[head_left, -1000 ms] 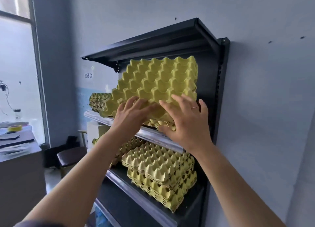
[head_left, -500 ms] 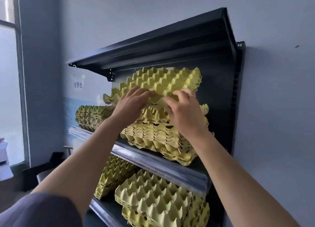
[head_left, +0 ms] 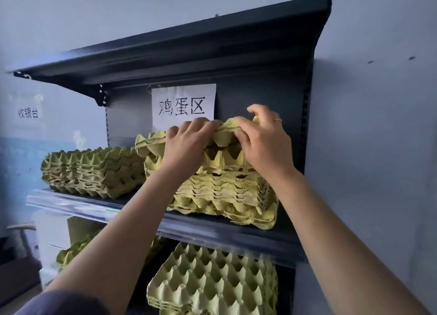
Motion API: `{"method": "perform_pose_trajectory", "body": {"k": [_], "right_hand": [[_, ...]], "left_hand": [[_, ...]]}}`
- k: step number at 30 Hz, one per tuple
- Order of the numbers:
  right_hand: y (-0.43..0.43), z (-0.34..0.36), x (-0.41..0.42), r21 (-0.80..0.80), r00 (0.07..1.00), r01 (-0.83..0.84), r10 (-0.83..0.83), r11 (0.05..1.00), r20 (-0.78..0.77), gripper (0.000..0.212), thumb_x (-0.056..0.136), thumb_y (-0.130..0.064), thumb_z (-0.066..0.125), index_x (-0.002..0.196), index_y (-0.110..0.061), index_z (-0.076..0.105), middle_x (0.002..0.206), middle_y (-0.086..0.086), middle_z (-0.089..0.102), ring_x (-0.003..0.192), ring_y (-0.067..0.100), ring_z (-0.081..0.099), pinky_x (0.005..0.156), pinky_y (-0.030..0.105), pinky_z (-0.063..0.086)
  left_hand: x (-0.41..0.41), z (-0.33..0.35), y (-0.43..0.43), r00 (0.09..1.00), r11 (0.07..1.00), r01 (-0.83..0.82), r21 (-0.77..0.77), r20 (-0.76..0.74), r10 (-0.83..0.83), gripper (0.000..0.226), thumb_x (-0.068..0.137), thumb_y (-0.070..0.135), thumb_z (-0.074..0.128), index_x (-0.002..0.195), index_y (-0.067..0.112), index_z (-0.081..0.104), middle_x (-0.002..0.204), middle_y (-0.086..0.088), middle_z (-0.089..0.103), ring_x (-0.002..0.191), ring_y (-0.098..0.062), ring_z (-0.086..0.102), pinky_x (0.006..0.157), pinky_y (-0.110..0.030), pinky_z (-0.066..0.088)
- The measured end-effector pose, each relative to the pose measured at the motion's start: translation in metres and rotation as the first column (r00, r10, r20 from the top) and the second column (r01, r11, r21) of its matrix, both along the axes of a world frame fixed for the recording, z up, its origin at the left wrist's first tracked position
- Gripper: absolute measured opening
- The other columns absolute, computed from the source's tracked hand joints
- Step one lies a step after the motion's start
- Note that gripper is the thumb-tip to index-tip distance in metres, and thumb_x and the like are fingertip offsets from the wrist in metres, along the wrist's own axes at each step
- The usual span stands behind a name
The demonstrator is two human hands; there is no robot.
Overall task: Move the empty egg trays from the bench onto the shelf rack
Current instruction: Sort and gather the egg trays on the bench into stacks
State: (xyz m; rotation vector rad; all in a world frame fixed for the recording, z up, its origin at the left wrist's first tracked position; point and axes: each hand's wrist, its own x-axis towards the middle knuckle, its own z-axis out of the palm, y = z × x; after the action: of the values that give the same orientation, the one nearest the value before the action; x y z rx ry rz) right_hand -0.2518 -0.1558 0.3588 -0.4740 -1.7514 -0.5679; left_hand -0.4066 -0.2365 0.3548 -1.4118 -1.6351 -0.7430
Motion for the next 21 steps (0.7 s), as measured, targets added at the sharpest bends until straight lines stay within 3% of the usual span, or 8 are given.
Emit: {"method": "perform_pose_trajectory", "body": {"k": [6, 9, 14, 21], "right_hand": [[-0.009, -0.016, 0.006, -0.011, 0.995, 0.086, -0.085, 0.996, 0.043, 0.037, 0.09, -0.034, 0.046, 0.114, -0.014, 0.065, 0.118, 0.014, 0.058, 0.102, 0.032, 0.057, 0.069, 0.038, 0.054], [-0.016, -0.012, 0.016, -0.031, 0.995, 0.098, -0.097, 0.995, 0.035, 0.043, 0.092, -0.04, 0.044, 0.122, -0.014, 0.06, 0.122, 0.014, 0.057, 0.107, 0.032, 0.056, 0.077, 0.042, 0.051], [-0.027, -0.018, 0.05, 0.016, 0.997, 0.082, -0.082, 0.996, -0.004, 0.036, 0.094, -0.033, 0.045, 0.115, -0.011, 0.064, 0.111, 0.009, 0.061, 0.098, 0.029, 0.059, 0.073, 0.041, 0.051], [-0.023, -0.034, 0.152, 0.079, 0.987, 0.147, -0.14, 0.986, -0.079, 0.025, 0.09, -0.024, 0.052, 0.101, -0.009, 0.069, 0.094, 0.008, 0.065, 0.082, 0.032, 0.06, 0.065, 0.038, 0.05]], "left_hand": [[0.002, -0.013, -0.01, 0.997, 0.994, 0.068, -0.084, 0.031, -0.066, 0.061, 0.086, 0.019, 0.054, 0.141, 0.034, 0.031, 0.137, 0.002, 0.04, 0.126, -0.025, 0.036, 0.106, -0.05, 0.022], [0.015, -0.007, -0.019, 0.992, 0.991, 0.129, 0.024, 0.006, -0.129, 0.054, 0.083, 0.027, 0.055, 0.135, 0.031, 0.039, 0.134, 0.0, 0.045, 0.124, -0.027, 0.038, 0.105, -0.051, 0.023], [0.054, -0.001, -0.028, 0.969, 0.962, 0.24, 0.128, -0.096, -0.229, 0.031, 0.086, 0.029, 0.052, 0.116, 0.022, 0.058, 0.113, 0.0, 0.06, 0.109, -0.027, 0.053, 0.092, -0.045, 0.035], [0.147, -0.016, -0.013, 0.921, 0.929, 0.351, 0.118, -0.221, -0.32, 0.022, 0.089, 0.027, 0.045, 0.095, 0.018, 0.064, 0.088, -0.001, 0.066, 0.083, -0.028, 0.061, 0.074, -0.037, 0.043]]}}
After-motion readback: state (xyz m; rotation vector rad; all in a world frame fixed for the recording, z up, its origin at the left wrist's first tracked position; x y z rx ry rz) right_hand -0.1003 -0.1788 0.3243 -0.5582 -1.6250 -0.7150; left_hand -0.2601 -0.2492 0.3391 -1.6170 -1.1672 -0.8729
